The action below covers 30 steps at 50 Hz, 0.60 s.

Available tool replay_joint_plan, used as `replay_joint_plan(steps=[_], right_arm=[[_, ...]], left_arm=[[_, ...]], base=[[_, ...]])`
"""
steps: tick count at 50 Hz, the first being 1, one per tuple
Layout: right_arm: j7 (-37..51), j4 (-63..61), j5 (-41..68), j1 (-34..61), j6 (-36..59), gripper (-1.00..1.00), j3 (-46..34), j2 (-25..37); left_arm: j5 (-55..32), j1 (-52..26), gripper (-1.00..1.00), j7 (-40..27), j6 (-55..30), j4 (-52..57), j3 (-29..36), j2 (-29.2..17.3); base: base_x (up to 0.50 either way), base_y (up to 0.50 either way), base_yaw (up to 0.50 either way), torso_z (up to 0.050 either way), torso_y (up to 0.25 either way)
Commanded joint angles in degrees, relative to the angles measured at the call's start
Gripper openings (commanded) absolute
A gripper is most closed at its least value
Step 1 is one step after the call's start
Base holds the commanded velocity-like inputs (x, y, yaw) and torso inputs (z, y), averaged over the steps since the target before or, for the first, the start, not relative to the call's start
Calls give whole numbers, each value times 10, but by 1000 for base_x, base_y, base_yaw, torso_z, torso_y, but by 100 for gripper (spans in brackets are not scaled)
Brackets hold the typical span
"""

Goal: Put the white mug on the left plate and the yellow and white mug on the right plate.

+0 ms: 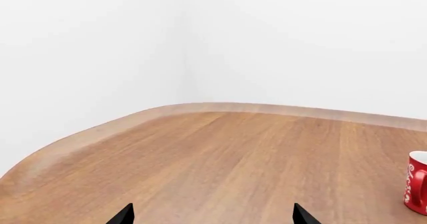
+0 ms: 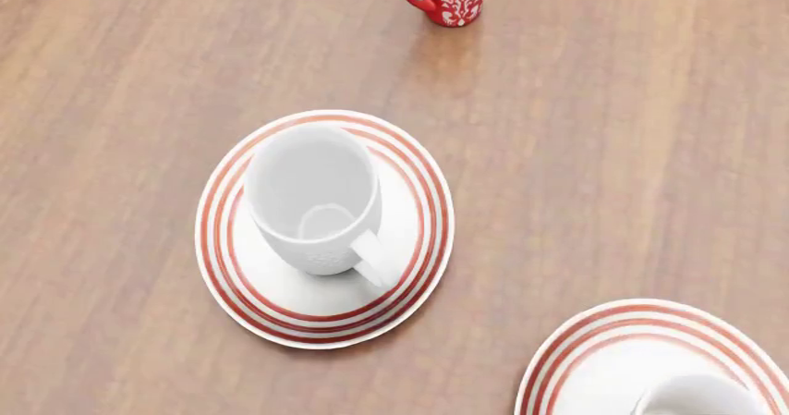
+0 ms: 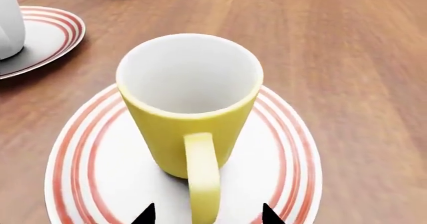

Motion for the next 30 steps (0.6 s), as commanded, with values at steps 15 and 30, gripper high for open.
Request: replay_joint_plan(steps=[15,30], right_arm=[[-21,-33,-12,-44,-178,100,32,-30],[6,-144,-20,-66,-133,100,41,-14]], left_arm=[[1,-5,100,-2,-1,-3,5,-1],[-1,-8,100,-3,-1,-7,6,-3]], base=[[0,0,0,0,0],[0,0,0,0,0]])
